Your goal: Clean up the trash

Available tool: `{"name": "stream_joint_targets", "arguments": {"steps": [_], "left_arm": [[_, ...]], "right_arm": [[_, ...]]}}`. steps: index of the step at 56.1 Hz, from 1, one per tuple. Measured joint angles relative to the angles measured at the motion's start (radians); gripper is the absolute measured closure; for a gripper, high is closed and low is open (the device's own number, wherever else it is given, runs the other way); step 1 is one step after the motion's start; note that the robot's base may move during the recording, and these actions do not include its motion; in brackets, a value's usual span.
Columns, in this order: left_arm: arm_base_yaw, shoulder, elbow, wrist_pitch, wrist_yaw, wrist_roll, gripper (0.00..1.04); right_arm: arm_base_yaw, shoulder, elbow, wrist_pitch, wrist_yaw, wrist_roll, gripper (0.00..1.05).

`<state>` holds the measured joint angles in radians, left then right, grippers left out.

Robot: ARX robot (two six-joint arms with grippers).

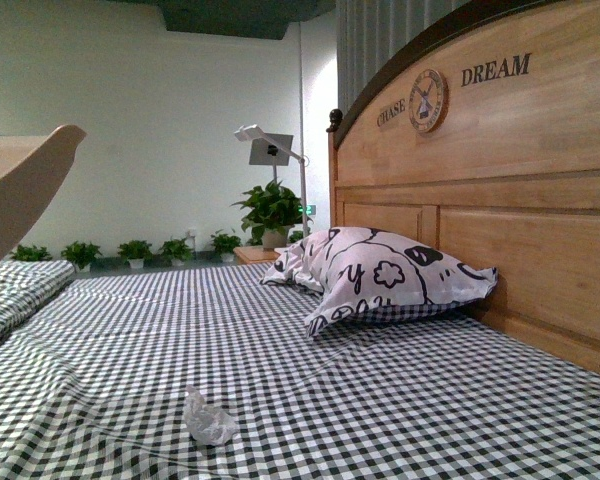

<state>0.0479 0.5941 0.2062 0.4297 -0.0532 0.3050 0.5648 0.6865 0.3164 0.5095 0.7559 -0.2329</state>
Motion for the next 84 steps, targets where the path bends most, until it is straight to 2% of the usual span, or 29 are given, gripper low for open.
{"name": "stream_joint_targets", "arguments": {"steps": [5, 9, 12, 21, 30, 35, 44, 57, 84], "left_arm": [[-0.003, 0.002, 0.002, -0.011, 0.021, -0.004, 0.78], [0.001, 0.026, 0.067, -0.200, 0.056, -0.068, 0.78], [0.018, 0.066, 0.088, -0.229, 0.075, -0.071, 0.78], [0.083, 0.221, 0.154, -0.183, 0.173, -0.009, 0.78], [0.135, 0.402, 0.229, -0.126, 0.318, 0.156, 0.78], [0.157, 0.503, 0.272, -0.137, 0.367, 0.248, 0.78], [0.183, 0.668, 0.357, -0.224, 0.409, 0.411, 0.78], [0.198, 0.780, 0.440, -0.314, 0.440, 0.528, 0.78], [0.200, 0.904, 0.515, -0.405, 0.448, 0.597, 0.78]], "right_arm": [[-0.001, -0.002, 0.000, 0.000, 0.011, 0.000, 0.84], [-0.004, -0.003, 0.000, 0.000, 0.017, 0.000, 0.84], [-0.004, -0.003, 0.000, 0.000, 0.010, 0.000, 0.84], [-0.003, -0.003, 0.000, 0.000, 0.008, 0.000, 0.84], [-0.003, -0.003, 0.000, 0.000, 0.010, 0.000, 0.84], [-0.003, -0.003, 0.000, 0.000, 0.010, 0.000, 0.84], [-0.003, -0.003, 0.000, 0.000, 0.010, 0.000, 0.84], [-0.003, -0.003, 0.000, 0.000, 0.011, 0.000, 0.84], [-0.003, -0.003, 0.000, 0.000, 0.011, 0.000, 0.84]]}}
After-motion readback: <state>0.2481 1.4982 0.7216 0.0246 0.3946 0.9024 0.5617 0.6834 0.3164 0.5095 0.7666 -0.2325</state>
